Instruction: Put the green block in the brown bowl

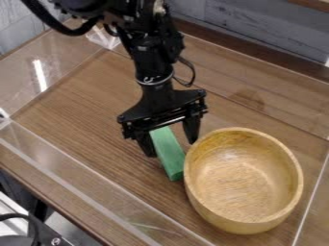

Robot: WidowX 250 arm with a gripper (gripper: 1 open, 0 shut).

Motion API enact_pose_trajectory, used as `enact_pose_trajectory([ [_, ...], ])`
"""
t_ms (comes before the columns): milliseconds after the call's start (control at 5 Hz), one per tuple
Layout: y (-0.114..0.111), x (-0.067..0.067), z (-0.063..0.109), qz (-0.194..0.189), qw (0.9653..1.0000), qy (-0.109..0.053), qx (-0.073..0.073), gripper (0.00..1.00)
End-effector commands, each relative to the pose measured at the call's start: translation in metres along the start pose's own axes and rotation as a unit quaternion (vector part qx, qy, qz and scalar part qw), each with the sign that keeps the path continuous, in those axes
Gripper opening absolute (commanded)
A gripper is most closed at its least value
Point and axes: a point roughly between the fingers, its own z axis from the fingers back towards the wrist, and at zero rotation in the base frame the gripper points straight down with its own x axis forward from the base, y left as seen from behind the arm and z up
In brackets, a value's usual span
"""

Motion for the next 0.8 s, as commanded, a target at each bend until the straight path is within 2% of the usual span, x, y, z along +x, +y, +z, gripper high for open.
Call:
enact_pose_trajectory([
  [0, -0.005, 0.001, 0.0033, -0.003, 0.9999, -0.009, -0.009, 1.0],
  [600, -0.0052, 0.0009, 0.0013, 0.006, 0.9999, -0.009, -0.007, 1.0],
])
